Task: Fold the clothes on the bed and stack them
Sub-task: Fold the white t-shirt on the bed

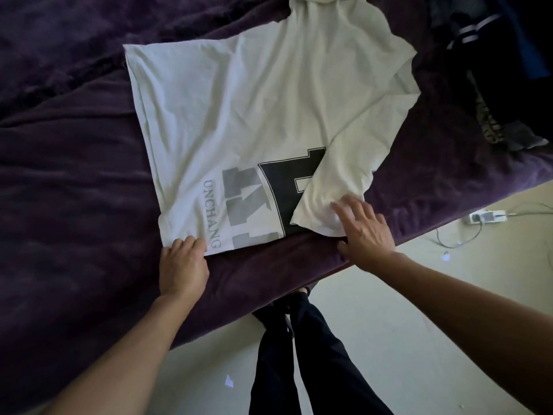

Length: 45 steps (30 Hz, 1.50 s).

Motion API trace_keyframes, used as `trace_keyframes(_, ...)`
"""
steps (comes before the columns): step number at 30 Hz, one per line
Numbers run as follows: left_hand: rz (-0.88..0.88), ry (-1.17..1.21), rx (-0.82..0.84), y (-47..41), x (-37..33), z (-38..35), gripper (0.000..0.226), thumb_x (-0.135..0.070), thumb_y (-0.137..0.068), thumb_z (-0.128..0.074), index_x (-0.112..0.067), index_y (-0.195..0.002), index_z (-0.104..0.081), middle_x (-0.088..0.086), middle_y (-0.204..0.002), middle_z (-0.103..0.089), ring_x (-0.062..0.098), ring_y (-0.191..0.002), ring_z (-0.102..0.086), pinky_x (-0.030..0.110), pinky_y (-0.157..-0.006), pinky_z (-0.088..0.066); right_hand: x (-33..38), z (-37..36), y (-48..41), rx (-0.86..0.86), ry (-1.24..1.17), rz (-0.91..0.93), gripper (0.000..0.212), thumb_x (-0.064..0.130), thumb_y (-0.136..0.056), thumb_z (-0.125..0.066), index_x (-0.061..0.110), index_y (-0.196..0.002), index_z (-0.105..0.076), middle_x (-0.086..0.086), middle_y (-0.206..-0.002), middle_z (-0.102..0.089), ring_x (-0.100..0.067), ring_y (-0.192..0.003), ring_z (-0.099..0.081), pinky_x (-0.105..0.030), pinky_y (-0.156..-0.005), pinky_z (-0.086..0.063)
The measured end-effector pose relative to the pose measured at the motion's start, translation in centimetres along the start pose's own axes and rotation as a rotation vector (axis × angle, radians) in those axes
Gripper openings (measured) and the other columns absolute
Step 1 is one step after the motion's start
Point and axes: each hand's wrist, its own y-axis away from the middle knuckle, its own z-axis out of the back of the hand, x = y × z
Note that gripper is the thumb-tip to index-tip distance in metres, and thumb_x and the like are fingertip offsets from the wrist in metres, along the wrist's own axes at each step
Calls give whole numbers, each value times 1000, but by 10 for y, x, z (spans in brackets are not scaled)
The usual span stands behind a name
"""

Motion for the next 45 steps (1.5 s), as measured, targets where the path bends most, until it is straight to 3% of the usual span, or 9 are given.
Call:
trace_keyframes(4, 14, 20, -7, 2, 2, -6, 20, 9, -66, -63, -8, -77, -62, 6, -72, -60, 32, -71, -55, 41, -63, -41, -6, 0, -21, -165, -155, 8, 26, 21, -86, -61, 21, -111, -67, -4, -124, -61, -32, -116, -54, -40, -80, -42)
trace_keyframes(9, 59, -25, 93, 5, 11, 0, 20, 9, -68, -63, -8, -79, -64, 7, -76, -62, 32, -74, -56, 42, -65, -39, -65, 33, -9, -386, -606, -763, 29, 21, -92, -42, 1, -104, -59, -24, -107, -63, -42, -99, -57, -43, -80, -43)
trace_keyframes(16, 110, -155, 279, 1, -7, 17, 21, -11, -86, -51, -20, -104, -59, -5, -101, -59, 19, -102, -53, 32, -86, -40, -124, 0, 55, 257, -735, -904, 32, 18, -77, -60, 8, -107, -60, -10, -91, -70, -27, -80, -67, -30, -66, -49)
trace_keyframes(19, 91, -209, 314, -3, -9, 21, 23, -14, -88, -51, -22, -108, -58, -6, -104, -58, 17, -104, -52, 32, -88, -40, -123, 30, 37, -154, -559, -954, 39, 18, -78, -52, 16, -117, -53, -12, -111, -63, -36, -102, -58, -40, -84, -47)
trace_keyframes(23, 72, -234, 301, -6, -16, 18, 27, -12, -86, -51, -22, -111, -57, -3, -106, -57, 20, -104, -51, 34, -88, -39, -117, 60, -30, -354, -675, -814, 40, 27, -88, -53, 14, -125, -54, -10, -125, -60, -31, -116, -53, -34, -89, -41)
trace_keyframes(27, -54, -179, 150, -10, -40, 9, 31, -5, -72, -66, -12, -102, -63, 11, -97, -59, 31, -91, -53, 42, -72, -40, -110, 48, -86, -156, -828, -815, 64, 40, -81, -68, 9, -132, -46, -11, -125, -57, -31, -113, -56, -36, -93, -47)
trace_keyframes(34, -122, -164, 245, -16, -78, 2, 34, -15, -82, -59, -23, -114, -56, 2, -115, -51, 23, -107, -47, 35, -86, -39, -163, 31, -42, -149, -508, -946, 33, 28, -74, -57, 13, -102, -63, -15, -107, -66, -37, -95, -63, -35, -75, -47)
trace_keyframes(41, -197, -155, 172, -20, -100, 2, 31, -7, -60, -78, -17, -86, -64, 7, -88, -56, 28, -82, -54, 41, -68, -43, -107, 20, 28, -381, -292, -121, 35, 47, -84, -55, 17, -95, -68, -3, -98, -64, -30, -93, -60, -34, -69, -45)
trace_keyframes(45, -182, -191, 151, -27, -99, -2, 29, -8, -62, -78, -15, -87, -63, 7, -88, -55, 29, -83, -53, 41, -67, -42, -49, -6, 13, -90, -122, -116, 74, 68, -76, -54, 18, -130, -52, -7, -138, -49, -32, -127, -44, -45, -95, -41)
